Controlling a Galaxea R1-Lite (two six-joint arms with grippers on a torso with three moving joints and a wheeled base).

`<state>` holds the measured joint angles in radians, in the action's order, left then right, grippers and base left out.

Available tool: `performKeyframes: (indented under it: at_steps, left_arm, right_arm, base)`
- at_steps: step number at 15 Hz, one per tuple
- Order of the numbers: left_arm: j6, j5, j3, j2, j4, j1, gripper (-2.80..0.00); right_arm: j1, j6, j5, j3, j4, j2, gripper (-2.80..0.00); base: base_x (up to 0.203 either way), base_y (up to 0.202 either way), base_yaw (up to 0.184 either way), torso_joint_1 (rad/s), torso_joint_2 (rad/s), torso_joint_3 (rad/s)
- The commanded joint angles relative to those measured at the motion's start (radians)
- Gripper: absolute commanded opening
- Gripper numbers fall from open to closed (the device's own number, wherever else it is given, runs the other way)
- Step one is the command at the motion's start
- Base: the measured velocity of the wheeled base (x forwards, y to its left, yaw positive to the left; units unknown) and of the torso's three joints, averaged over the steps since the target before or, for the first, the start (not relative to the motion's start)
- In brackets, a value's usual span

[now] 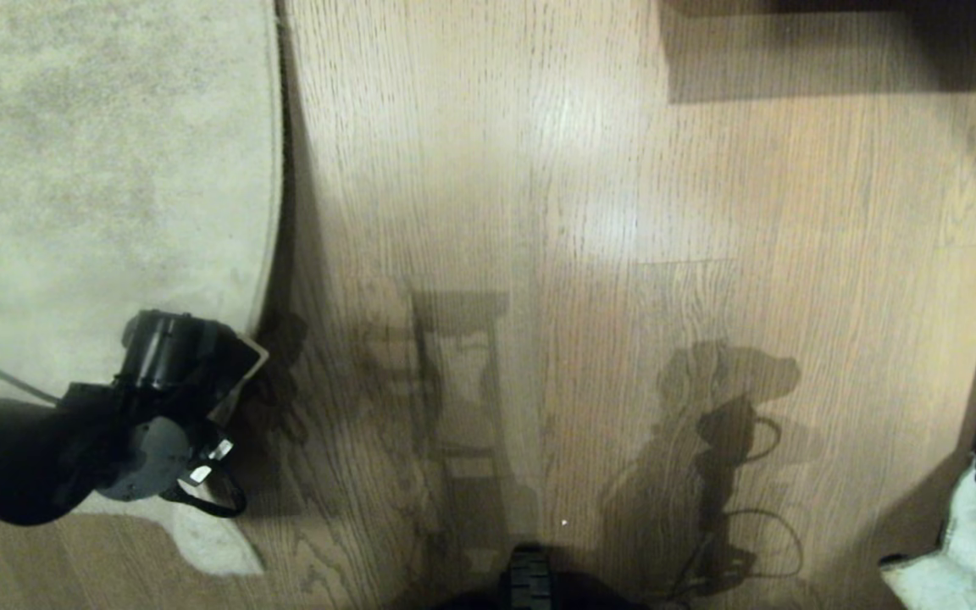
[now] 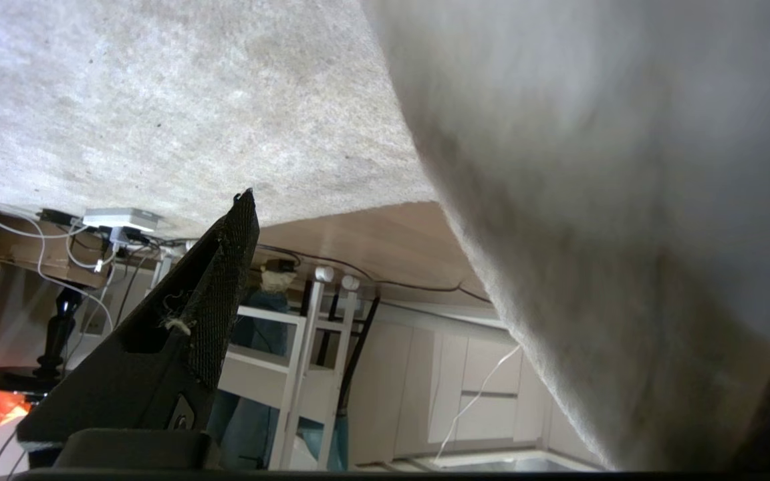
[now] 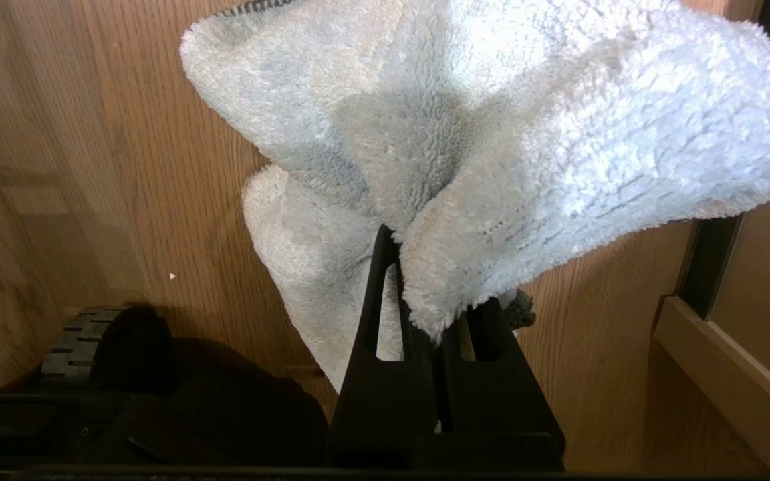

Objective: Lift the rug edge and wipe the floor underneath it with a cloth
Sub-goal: Lift up the carpet

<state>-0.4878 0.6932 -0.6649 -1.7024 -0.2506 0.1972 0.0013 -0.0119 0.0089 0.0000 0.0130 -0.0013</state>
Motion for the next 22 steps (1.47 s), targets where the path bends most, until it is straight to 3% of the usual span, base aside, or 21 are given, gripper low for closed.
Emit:
performKeyframes:
  at_steps: [1, 9, 12, 14, 18, 22]
  left_arm:
    - [-0.003, -0.001, 0.032, 0.015, -0.015, 0.0, 0.0]
    - [0.0, -0.04, 0.056, 0.028, -0.025, -0.005, 0.0]
    - [0.003, -0.043, 0.096, 0.05, -0.084, -0.005, 0.0]
    - [0.003, -0.074, 0.1, 0.052, -0.094, -0.002, 0.0]
    - [0.006, -0.215, 0.102, 0.07, -0.092, -0.01, 0.0]
    - [0.078, -0.215, 0.12, 0.076, -0.094, -0.009, 0.0]
  right_arm:
    - [0.0, 0.0, 0.0, 0.0, 0.001, 0.001, -2.8]
    - [0.0, 0.0, 0.0, 0.0, 0.001, 0.001, -2.8]
    - [0.0, 0.0, 0.0, 0.0, 0.001, 0.001, -2.8]
    - [0.0, 0.0, 0.0, 0.0, 0.001, 0.001, -2.8]
    - [0.0, 0.0, 0.0, 0.0, 0.001, 0.001, -2.8]
    - [0.0, 0.0, 0.0, 0.0, 0.001, 0.001, -2.8]
  base:
    - [0.0, 0.0, 0.0, 0.0, 0.0, 0.0]
    - [0.0, 0.0, 0.0, 0.0, 0.0, 0.0]
    - [0.0, 0.0, 0.0, 0.0, 0.0, 0.0]
    - [0.0, 0.0, 0.0, 0.0, 0.0, 0.0]
    - [0.0, 0.0, 0.0, 0.0, 0.0, 0.0]
    - [0.0, 0.0, 0.0, 0.0, 0.0, 0.0]
